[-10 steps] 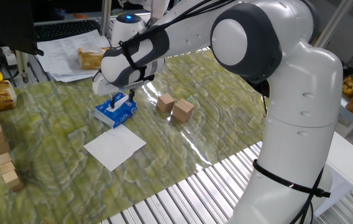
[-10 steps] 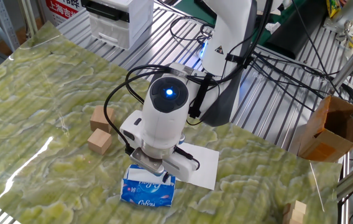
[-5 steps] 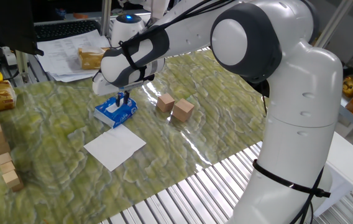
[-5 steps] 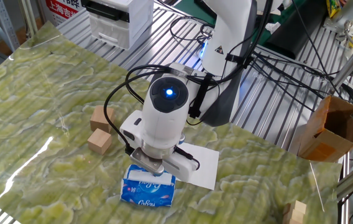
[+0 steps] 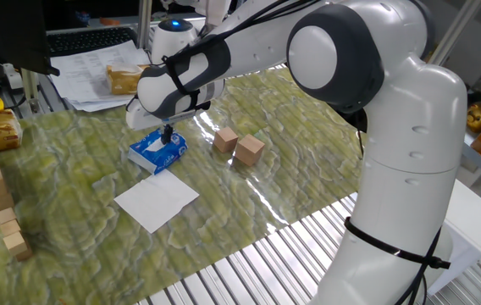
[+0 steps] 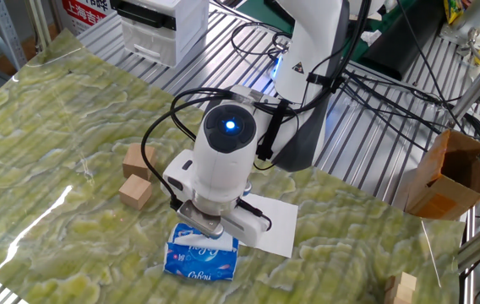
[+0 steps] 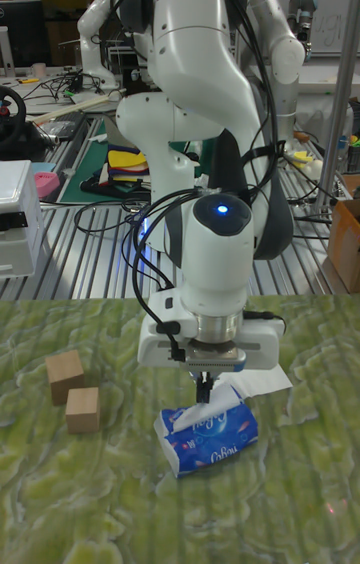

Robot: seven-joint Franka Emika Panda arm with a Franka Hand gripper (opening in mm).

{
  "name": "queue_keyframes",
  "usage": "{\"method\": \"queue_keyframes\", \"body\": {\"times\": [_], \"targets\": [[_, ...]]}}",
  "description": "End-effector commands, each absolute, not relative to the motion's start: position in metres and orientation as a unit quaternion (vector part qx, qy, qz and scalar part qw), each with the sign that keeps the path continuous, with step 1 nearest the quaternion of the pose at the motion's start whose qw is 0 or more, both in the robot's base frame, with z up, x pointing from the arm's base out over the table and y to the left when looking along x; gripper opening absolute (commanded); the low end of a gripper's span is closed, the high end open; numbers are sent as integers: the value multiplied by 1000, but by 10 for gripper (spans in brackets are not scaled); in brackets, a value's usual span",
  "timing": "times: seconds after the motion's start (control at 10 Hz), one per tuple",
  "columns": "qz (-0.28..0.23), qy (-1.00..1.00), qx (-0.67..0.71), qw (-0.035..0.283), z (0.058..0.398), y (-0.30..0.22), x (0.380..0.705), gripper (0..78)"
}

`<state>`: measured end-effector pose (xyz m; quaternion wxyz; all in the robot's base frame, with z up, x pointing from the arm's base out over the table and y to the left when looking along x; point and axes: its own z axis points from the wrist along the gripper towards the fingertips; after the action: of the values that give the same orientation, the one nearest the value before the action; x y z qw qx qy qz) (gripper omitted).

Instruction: Pull out a napkin

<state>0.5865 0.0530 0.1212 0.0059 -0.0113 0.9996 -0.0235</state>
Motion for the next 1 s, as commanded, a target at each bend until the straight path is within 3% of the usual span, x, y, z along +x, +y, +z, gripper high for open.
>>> {"method": "queue_keyframes", "body": {"times": [0.1,1.0], "targets": [[-9,1000,-1,8,124,55,588,12],[-17,1000,24,8,126,55,589,12]]}}
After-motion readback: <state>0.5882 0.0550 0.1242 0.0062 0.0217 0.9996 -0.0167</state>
